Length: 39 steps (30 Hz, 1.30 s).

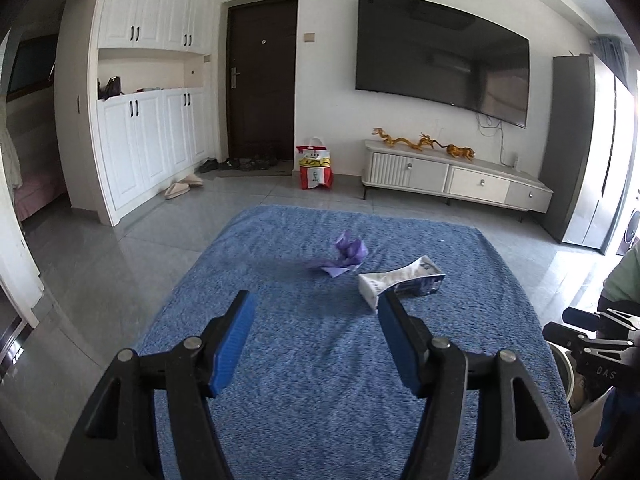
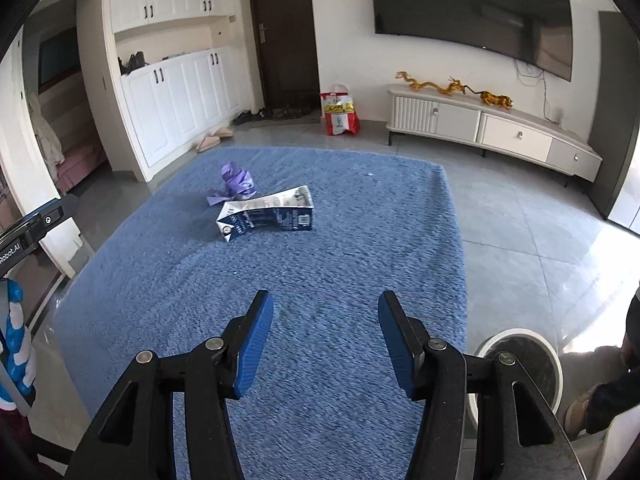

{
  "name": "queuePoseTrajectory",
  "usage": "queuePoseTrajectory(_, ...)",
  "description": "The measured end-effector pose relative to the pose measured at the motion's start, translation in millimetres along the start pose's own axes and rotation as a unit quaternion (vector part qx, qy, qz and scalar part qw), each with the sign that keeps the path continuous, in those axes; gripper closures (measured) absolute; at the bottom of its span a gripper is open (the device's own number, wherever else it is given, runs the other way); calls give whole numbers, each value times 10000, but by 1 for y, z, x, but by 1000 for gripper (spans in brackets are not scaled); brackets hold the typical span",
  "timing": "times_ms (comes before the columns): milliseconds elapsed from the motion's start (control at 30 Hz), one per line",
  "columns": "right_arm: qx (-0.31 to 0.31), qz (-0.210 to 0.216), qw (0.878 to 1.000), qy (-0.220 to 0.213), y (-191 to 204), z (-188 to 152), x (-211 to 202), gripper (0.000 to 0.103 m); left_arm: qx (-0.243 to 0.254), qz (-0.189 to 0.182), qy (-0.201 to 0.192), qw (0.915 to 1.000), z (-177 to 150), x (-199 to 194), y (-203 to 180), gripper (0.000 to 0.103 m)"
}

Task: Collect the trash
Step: 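Move both open tools toward the purple bag and milk carton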

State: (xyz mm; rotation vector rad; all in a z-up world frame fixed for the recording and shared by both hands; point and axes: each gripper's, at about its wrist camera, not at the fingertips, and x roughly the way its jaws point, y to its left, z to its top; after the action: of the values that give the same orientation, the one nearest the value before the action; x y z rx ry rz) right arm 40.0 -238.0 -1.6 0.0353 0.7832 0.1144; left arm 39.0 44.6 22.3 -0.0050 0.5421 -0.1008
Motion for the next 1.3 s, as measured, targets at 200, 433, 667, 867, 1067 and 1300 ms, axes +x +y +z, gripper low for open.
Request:
queuePoseTrajectory(200,-186,83,9997,107,20,5,12,49,-147,64,80,9998,-7,5,16,37)
queuePoseTrajectory(433,-334,142,9990,248,30,9,28,47,-194,105,197,9996,-10,18,23,34)
queuePoseTrajectory(667,-455,178,9981,375,34,9,42,41,-197,95,348,9992,-15,35,22,34)
queuePoseTrajectory(867,-521,216,9973,472,35,10,56,41,-154,86,515,9985,-18,53,18,33)
queuePoseTrajectory(1067,-569,282,9964,570,34,12,72,40,-93,81,690,9975,-21,69,16,33)
queuePoseTrajectory(1300,-788,407,9940,637,36,16,89,36,-11,10,919,9958,-24,95,10,33)
